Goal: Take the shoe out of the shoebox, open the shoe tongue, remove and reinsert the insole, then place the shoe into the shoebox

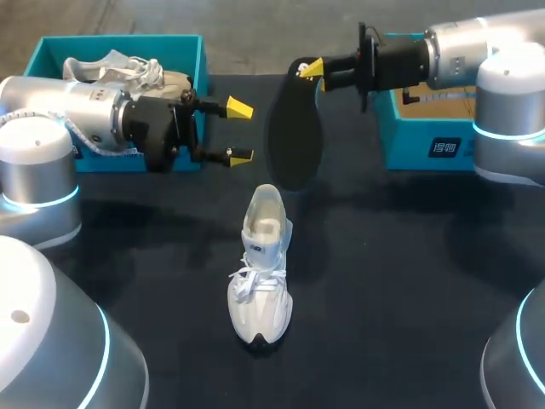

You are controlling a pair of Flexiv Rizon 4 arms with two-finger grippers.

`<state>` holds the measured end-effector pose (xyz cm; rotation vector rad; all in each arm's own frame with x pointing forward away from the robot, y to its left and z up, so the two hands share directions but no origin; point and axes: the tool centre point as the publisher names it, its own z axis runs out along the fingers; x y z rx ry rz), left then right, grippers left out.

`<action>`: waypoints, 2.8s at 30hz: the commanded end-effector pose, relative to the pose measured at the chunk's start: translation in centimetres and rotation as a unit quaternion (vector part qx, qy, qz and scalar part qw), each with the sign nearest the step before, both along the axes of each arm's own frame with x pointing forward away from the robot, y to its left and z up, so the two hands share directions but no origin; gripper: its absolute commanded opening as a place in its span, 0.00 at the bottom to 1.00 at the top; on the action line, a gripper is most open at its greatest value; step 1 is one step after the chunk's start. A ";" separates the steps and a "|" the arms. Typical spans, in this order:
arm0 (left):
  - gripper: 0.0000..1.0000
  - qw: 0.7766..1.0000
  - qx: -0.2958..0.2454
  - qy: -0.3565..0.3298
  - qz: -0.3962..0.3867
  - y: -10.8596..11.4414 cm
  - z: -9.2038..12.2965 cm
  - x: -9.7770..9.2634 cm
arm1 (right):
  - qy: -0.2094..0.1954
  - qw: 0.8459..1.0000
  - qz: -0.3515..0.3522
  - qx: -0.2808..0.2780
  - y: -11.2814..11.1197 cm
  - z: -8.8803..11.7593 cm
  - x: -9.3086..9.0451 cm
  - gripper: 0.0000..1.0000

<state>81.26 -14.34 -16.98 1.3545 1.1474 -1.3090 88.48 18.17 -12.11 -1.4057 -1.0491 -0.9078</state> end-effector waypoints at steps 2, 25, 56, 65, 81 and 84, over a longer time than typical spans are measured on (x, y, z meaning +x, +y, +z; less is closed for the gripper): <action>1.00 1.000 -0.001 -0.001 0.001 -0.1 -0.1 0.0 | 0.003 1.000 -0.018 0.010 1.1 -0.7 -0.2 0.00; 1.00 1.000 -0.005 -0.014 -0.006 -0.7 0.0 -0.3 | 0.043 0.998 -0.008 0.053 1.1 -3.1 -0.3 0.00; 0.27 0.998 -0.034 -0.048 -0.028 -3.7 0.8 -1.8 | 0.043 0.998 -0.008 0.053 1.1 -3.1 -0.3 0.00; 0.00 0.998 -0.030 -0.050 -0.022 -4.3 0.8 -1.7 | 0.043 0.998 -0.008 0.053 1.1 -3.1 -0.3 0.00; 0.00 0.998 -0.026 -0.061 -0.016 -4.6 1.1 -1.5 | 0.042 0.997 -0.011 0.060 1.0 -2.9 -0.3 1.00; 0.00 0.998 -0.026 -0.062 -0.017 -4.6 1.2 -1.5 | 0.042 0.997 -0.011 0.061 1.0 -2.8 -0.3 1.00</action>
